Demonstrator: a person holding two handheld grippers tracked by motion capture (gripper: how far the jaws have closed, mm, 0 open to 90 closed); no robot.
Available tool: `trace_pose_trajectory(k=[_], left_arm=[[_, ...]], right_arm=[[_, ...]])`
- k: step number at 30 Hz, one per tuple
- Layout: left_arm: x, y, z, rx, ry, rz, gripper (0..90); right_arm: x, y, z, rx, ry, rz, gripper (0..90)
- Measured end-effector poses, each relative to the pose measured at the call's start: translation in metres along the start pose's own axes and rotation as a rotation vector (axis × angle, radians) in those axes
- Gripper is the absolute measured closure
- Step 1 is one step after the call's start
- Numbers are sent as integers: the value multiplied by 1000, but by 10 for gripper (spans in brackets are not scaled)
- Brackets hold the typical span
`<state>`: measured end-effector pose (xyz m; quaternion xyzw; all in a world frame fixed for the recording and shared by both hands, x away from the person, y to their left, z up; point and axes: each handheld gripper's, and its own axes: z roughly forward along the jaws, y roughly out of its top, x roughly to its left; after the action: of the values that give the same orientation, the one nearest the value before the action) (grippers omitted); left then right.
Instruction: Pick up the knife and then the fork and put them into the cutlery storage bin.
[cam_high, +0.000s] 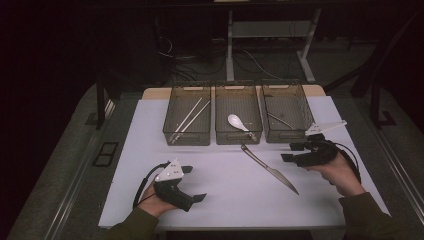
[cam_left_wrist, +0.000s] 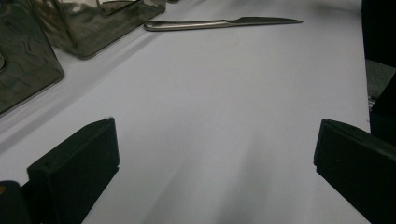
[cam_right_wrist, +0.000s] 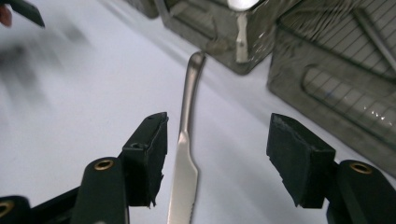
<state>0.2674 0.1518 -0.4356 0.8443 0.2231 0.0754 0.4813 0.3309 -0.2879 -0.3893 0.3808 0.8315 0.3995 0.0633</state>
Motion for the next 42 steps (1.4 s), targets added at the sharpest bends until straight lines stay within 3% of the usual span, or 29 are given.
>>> trace_pose_trajectory(k=[7, 18, 32, 42], left_arm=[[-1, 0, 0, 1, 0, 0, 0], [0, 0, 1, 3, -3, 3, 0], [0, 0, 1, 3, -5, 3, 0], [0, 0, 1, 3, -6, 3, 0]], right_arm=[[12, 0, 15, 69, -10, 1, 373], [28, 10, 38, 198, -28, -50, 432], [38, 30, 75, 349, -56, -108, 648], [39, 38, 97, 453, -76, -125, 749]])
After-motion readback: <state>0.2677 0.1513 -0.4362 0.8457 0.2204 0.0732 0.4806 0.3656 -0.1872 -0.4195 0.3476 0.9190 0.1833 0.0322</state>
